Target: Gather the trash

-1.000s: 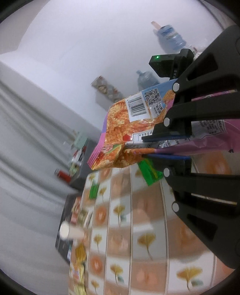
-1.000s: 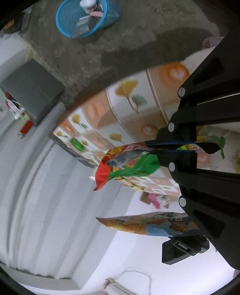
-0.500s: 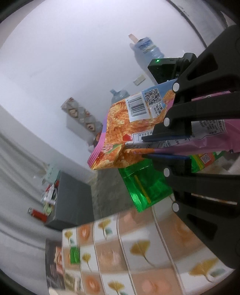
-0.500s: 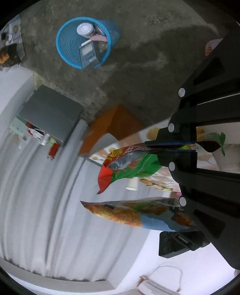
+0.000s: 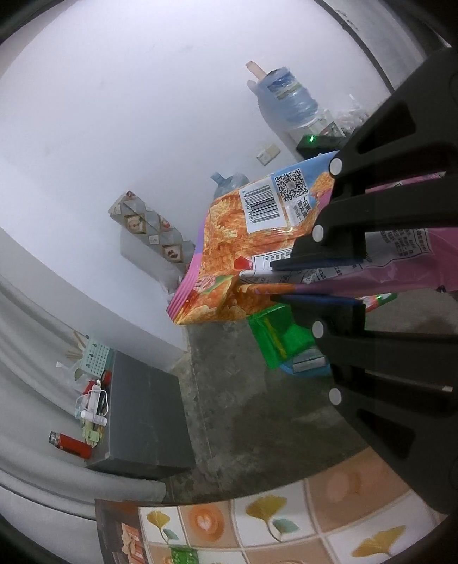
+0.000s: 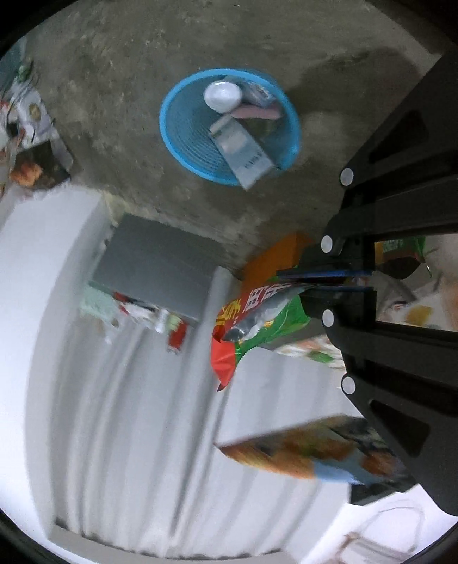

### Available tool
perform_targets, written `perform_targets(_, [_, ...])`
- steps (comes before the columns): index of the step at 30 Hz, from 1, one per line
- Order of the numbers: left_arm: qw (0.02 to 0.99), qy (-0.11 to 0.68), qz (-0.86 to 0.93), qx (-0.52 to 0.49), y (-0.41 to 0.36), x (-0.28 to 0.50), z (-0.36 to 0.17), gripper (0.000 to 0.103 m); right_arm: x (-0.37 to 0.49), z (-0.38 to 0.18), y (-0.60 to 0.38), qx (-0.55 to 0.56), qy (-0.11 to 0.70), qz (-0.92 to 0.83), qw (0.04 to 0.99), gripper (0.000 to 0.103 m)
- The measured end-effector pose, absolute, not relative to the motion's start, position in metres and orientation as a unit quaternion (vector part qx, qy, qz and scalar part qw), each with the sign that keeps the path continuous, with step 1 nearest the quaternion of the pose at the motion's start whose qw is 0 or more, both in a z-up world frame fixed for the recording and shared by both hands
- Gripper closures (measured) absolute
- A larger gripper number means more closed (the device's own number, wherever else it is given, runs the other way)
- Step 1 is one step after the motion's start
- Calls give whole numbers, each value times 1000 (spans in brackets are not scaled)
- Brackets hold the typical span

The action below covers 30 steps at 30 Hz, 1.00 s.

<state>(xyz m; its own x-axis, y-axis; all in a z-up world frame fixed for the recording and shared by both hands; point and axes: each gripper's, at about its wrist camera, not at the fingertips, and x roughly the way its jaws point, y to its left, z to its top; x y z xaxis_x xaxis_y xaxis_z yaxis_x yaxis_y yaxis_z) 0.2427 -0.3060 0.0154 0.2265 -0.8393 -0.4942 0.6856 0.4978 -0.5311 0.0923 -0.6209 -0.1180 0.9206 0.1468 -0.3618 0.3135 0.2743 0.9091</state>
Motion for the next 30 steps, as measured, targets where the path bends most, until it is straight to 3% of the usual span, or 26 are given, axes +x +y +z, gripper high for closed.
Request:
perform_targets(4, [776, 395, -483, -93, -314, 256, 5, 92, 118, -163, -647, 605, 194, -110, 765, 98])
perform_targets(8, [775, 414, -470, -83, -323, 271, -12, 92, 141, -226, -666, 595, 252, -181, 741, 92])
perform_targets(10, [772, 426, -465, -79, -331, 279, -21, 92, 144, -250, -670, 569, 293, -232, 732, 63])
perform_targets(14, [763, 446, -463, -64, -352, 290, -36, 92, 127, -268, -665, 542, 311, -266, 734, 63])
perform_targets(24, [702, 565, -430, -52, -455, 318, -106, 91, 35, -245, -631, 543, 283, -268, 744, 63])
perform_targets(26, [678, 610, -405, -62, -477, 325, -142, 65, 15, -246, -625, 556, 283, -271, 733, 63])
perform_targets(27, [672, 625, -393, -59, -484, 326, -155, 42, 8, -248, -622, 560, 286, -273, 728, 63])
perform_targets(30, [685, 643, -341, -36, -485, 321, -187, 42, -13, -247, -610, 570, 291, -272, 719, 63])
